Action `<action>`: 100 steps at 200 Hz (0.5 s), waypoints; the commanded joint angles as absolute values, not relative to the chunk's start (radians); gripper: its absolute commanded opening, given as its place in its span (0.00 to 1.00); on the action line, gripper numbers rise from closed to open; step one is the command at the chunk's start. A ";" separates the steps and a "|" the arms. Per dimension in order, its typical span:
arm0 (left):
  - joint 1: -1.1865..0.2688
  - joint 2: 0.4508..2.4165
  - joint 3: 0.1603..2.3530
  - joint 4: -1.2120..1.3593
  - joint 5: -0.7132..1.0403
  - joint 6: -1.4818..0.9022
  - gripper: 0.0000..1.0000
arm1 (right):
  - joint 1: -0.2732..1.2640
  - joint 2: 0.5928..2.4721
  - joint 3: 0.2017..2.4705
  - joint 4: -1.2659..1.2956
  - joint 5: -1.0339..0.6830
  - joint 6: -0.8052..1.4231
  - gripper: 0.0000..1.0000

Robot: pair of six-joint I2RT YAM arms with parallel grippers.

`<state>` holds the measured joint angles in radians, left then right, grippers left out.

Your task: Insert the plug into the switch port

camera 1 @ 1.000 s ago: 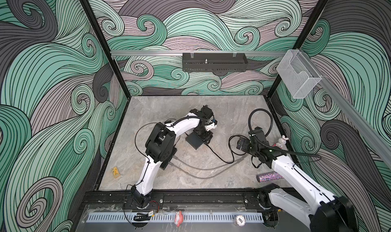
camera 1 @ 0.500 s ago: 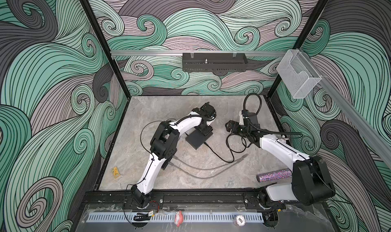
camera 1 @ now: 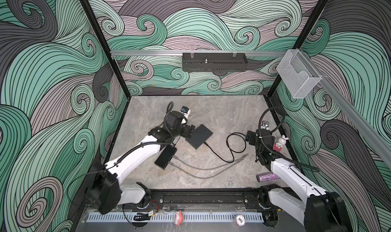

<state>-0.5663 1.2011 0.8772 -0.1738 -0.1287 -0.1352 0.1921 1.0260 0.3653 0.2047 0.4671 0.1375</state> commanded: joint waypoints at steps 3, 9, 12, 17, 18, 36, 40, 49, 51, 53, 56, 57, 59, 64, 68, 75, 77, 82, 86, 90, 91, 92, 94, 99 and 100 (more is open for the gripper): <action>-0.519 1.094 0.644 0.051 -0.339 -0.160 0.97 | 0.194 1.090 0.238 0.724 0.409 -0.052 1.00; -0.504 1.048 0.594 0.088 -0.361 -0.147 0.98 | 0.196 1.143 0.221 0.825 0.396 -0.083 1.00; -0.499 1.025 0.567 0.107 -0.372 -0.138 0.99 | 0.197 1.170 0.218 0.854 0.387 -0.102 1.00; -0.491 0.986 0.528 0.139 -0.389 -0.122 0.99 | 0.199 1.213 0.220 0.885 0.381 -0.131 0.99; -0.490 0.979 0.521 0.146 -0.393 -0.118 0.99 | 0.198 1.221 0.220 0.894 0.381 -0.134 0.99; -0.474 0.850 0.373 0.300 -0.419 -0.001 0.99 | 0.210 1.362 0.220 1.059 0.413 -0.137 1.00; -0.471 0.831 0.335 0.355 -0.422 0.029 0.99 | 0.209 1.386 0.220 1.086 0.382 -0.134 1.00; -0.461 0.817 0.247 0.491 -0.446 0.090 0.99 | 0.213 1.474 0.238 1.129 0.367 -0.155 1.00; -0.458 0.818 0.234 0.516 -0.457 0.098 0.99 | 0.214 1.495 0.242 1.138 0.375 -0.153 1.00; -0.455 0.821 0.218 0.544 -0.469 0.104 0.99 | 0.210 1.515 0.244 1.172 0.375 -0.152 0.99; -0.448 0.828 0.202 0.576 -0.486 0.111 0.99 | 0.208 1.543 0.243 1.220 0.369 -0.154 0.99; -0.446 0.828 0.198 0.585 -0.491 0.112 0.99 | 0.206 1.547 0.243 1.234 0.368 -0.154 0.99; -0.440 0.833 0.190 0.600 -0.500 0.117 0.99 | 0.205 1.559 0.241 1.251 0.368 -0.157 0.99; -0.425 0.853 0.180 0.623 -0.507 0.127 0.99 | 0.201 1.565 0.235 1.263 0.364 -0.149 0.99; -0.407 0.870 0.175 0.635 -0.503 0.130 0.99 | 0.190 1.549 0.230 1.235 0.350 -0.132 0.99; -0.375 0.908 0.170 0.661 -0.486 0.120 0.99 | 0.153 1.526 0.232 1.154 0.303 -0.088 0.99; -0.363 0.923 0.168 0.669 -0.481 0.113 0.99 | 0.140 1.530 0.236 1.152 0.280 -0.081 0.99; -0.339 0.953 0.165 0.692 -0.464 0.097 0.98 | 0.125 1.548 0.251 1.162 0.257 -0.075 0.99; -0.319 0.980 0.161 0.711 -0.453 0.083 0.99 | 0.126 1.561 0.259 1.164 0.257 -0.079 0.99; -0.301 1.006 0.158 0.730 -0.442 0.070 0.99 | 0.127 1.568 0.269 1.156 0.252 -0.086 0.99; -0.297 1.012 0.157 0.735 -0.441 0.068 0.99 | 0.127 1.569 0.272 1.152 0.249 -0.087 0.99; -0.293 1.020 0.155 0.739 -0.440 0.065 0.99 | 0.127 1.568 0.275 1.146 0.247 -0.087 1.00; -0.282 1.034 0.154 0.752 -0.438 0.059 0.99 | 0.127 1.567 0.282 1.130 0.243 -0.087 0.99; -0.261 1.069 0.150 0.787 -0.429 0.046 0.99 | 0.127 1.558 0.305 1.072 0.242 -0.087 0.99; -0.258 1.079 0.149 0.799 -0.430 0.046 0.99 | 0.126 1.554 0.309 1.058 0.242 -0.086 0.99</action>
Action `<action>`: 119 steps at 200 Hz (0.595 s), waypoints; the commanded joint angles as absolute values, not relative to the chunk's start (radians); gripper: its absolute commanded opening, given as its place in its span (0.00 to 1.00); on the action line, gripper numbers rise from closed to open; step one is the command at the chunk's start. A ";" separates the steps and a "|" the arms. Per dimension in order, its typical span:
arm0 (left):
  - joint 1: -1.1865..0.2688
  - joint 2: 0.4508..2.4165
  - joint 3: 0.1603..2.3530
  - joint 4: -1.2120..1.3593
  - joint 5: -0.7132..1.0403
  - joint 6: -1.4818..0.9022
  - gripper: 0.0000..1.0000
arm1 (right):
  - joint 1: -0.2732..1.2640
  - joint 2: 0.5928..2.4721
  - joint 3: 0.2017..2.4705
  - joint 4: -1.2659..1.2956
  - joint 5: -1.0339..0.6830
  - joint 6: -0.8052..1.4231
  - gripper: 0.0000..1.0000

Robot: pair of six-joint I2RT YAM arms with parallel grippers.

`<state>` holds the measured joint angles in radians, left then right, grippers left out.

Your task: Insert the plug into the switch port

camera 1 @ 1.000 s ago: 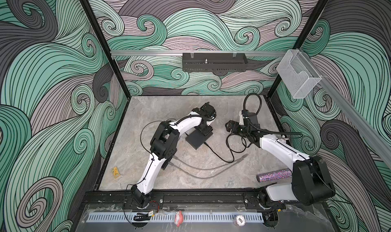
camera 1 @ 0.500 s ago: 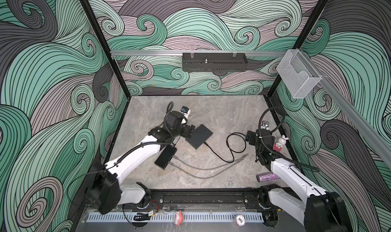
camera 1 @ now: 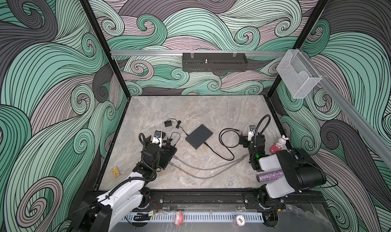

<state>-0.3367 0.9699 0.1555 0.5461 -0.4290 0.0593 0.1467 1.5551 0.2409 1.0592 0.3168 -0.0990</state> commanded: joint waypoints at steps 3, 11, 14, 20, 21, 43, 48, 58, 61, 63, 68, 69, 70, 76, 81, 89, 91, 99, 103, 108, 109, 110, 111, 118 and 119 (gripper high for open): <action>-0.246 1.101 0.149 0.832 -0.434 0.042 0.99 | 0.126 1.546 0.325 1.012 0.241 -0.084 0.99; -0.227 1.152 0.153 0.889 -0.416 0.054 0.99 | 0.113 1.531 0.350 0.940 0.221 -0.069 1.00; -0.220 1.168 0.158 0.903 -0.404 0.057 0.99 | 0.109 1.534 0.350 0.945 0.215 -0.067 1.00; -0.201 1.195 0.176 0.908 -0.393 0.058 0.99 | 0.109 1.542 0.346 0.970 0.217 -0.069 0.99; -0.199 1.200 0.180 0.906 -0.394 0.059 0.99 | 0.109 1.543 0.346 0.973 0.216 -0.069 1.00; -0.142 1.284 0.272 0.825 -0.367 0.057 0.99 | 0.106 1.536 0.355 0.939 0.209 -0.065 0.99; -0.126 1.318 0.274 0.851 -0.346 0.056 0.99 | 0.105 1.541 0.356 0.947 0.208 -0.064 0.99; -0.087 1.430 0.269 0.965 -0.324 0.030 0.99 | 0.104 1.540 0.356 0.948 0.206 -0.064 1.00; -0.073 1.482 0.270 1.003 -0.315 0.018 0.99 | 0.104 1.539 0.357 0.943 0.206 -0.064 1.00; -0.064 1.511 0.274 1.032 -0.311 0.024 0.99 | 0.105 1.538 0.357 0.939 0.205 -0.064 1.00; -0.051 1.584 0.285 1.125 -0.319 0.026 0.99 | 0.103 1.537 0.359 0.932 0.202 -0.064 1.00; -0.048 1.597 0.287 1.141 -0.321 0.027 0.99 | 0.103 1.537 0.360 0.932 0.201 -0.064 1.00; -0.045 1.606 0.290 1.156 -0.325 0.030 0.99 | 0.104 1.537 0.360 0.933 0.200 -0.064 1.00; -0.042 1.627 0.312 1.147 -0.340 0.031 0.99 | 0.101 1.539 0.360 0.936 0.198 -0.064 1.00; -0.037 1.575 0.344 0.998 -0.333 0.003 0.99 | 0.101 1.540 0.360 0.937 0.198 -0.064 1.00; -0.022 1.497 0.444 0.672 -0.308 -0.062 0.98 | 0.100 1.538 0.362 0.932 0.196 -0.064 0.99; -0.014 1.498 0.458 0.644 -0.296 -0.067 0.98 | 0.100 1.538 0.362 0.929 0.196 -0.063 0.99; 0.013 1.554 0.443 0.762 -0.251 -0.050 0.99 | 0.100 1.538 0.363 0.928 0.192 -0.063 1.00; 0.022 1.568 0.421 0.829 -0.225 -0.044 0.99 | 0.098 1.539 0.364 0.928 0.190 -0.063 1.00; 0.027 1.579 0.405 0.881 -0.213 -0.033 0.99 | 0.098 1.538 0.365 0.926 0.189 -0.063 0.99; 0.028 1.580 0.406 0.883 -0.214 -0.032 0.99 | 0.098 1.539 0.366 0.925 0.189 -0.063 0.99; 0.028 1.582 0.407 0.882 -0.215 -0.032 0.99 | 0.098 1.539 0.367 0.923 0.187 -0.062 1.00; 0.028 1.582 0.409 0.881 -0.216 -0.032 0.99 | 0.097 1.539 0.368 0.921 0.186 -0.062 1.00; 0.028 1.567 0.418 0.842 -0.218 -0.039 0.99 | 0.090 1.545 0.385 0.894 0.170 -0.057 1.00; 0.028 1.563 0.421 0.834 -0.218 -0.040 0.99 | 0.088 1.546 0.387 0.890 0.164 -0.056 1.00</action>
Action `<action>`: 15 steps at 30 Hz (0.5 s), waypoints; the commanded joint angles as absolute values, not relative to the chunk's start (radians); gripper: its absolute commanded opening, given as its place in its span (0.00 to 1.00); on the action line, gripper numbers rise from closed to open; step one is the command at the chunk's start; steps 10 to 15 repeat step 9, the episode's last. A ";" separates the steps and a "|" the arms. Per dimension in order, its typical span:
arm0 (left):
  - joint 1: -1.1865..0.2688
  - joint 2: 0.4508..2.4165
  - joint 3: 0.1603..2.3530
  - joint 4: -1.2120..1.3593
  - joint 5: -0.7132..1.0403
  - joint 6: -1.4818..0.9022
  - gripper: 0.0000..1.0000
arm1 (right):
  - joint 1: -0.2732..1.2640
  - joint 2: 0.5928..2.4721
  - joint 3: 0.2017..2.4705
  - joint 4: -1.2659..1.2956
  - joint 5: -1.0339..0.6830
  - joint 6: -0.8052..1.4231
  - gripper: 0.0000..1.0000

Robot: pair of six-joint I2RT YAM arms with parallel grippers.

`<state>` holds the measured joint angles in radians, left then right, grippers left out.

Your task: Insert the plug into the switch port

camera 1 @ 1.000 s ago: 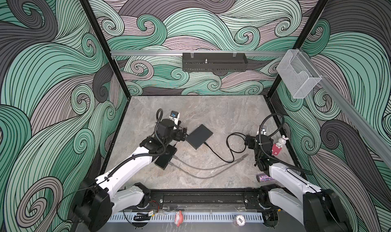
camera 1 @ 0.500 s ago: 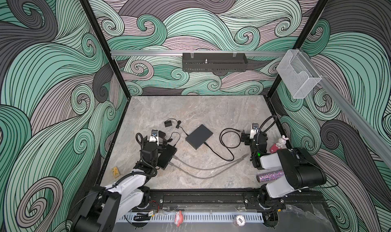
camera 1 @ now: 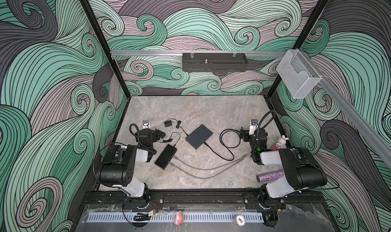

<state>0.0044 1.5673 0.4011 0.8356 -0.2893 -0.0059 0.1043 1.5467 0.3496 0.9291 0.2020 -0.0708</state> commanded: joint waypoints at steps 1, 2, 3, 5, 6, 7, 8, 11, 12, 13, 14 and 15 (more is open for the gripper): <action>0.028 1.561 0.423 0.825 -0.219 -0.042 0.99 | 0.085 1.547 0.390 0.887 0.158 -0.055 0.99; 0.028 1.531 0.453 0.713 -0.227 -0.063 0.99 | 0.068 1.548 0.402 0.863 0.120 -0.047 0.99; 0.030 1.514 0.476 0.639 -0.214 -0.077 0.99 | 0.050 1.545 0.417 0.826 0.078 -0.041 1.00; 0.031 1.524 0.471 0.670 -0.216 -0.069 0.99 | 0.044 1.545 0.415 0.837 0.065 -0.040 0.99; 0.031 1.516 0.478 0.642 -0.212 -0.075 0.99 | 0.044 1.541 0.406 0.847 0.069 -0.041 1.00; 0.031 1.522 0.477 0.652 -0.216 -0.073 0.99 | 0.049 1.536 0.400 0.853 0.085 -0.043 0.99; 0.031 1.523 0.472 0.663 -0.214 -0.069 0.99 | 0.052 1.539 0.395 0.867 0.115 -0.035 1.00; 0.030 1.518 0.477 0.645 -0.213 -0.073 0.99 | 0.052 1.540 0.394 0.869 0.121 -0.032 1.00; 0.030 1.518 0.477 0.645 -0.213 -0.073 0.99 | 0.052 1.540 0.394 0.869 0.121 -0.032 1.00; 0.030 1.518 0.477 0.645 -0.213 -0.073 0.99 | 0.052 1.540 0.394 0.869 0.121 -0.032 1.00; 0.030 1.518 0.477 0.645 -0.213 -0.073 0.99 | 0.052 1.540 0.394 0.869 0.121 -0.032 1.00; 0.030 1.518 0.477 0.645 -0.213 -0.073 0.99 | 0.052 1.540 0.394 0.869 0.121 -0.032 1.00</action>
